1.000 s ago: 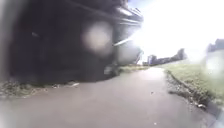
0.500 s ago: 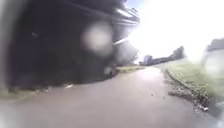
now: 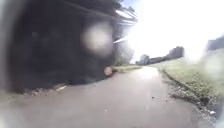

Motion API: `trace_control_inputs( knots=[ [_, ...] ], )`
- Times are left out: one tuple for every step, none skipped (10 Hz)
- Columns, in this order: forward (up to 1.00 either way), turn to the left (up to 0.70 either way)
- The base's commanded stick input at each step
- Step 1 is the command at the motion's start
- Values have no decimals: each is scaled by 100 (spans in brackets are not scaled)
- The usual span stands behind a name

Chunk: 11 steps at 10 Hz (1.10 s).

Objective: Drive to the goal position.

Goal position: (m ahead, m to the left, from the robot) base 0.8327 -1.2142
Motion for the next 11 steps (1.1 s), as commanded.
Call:
trace_control_inputs(
  knots=[
    [70, -14],
    [70, -14],
    [70, -14],
    [70, -14],
    [70, -14],
    [70, -14],
    [70, -14],
    [68, -15],
    [51, -24],
    [45, 0],
    [45, 0]
  ],
)
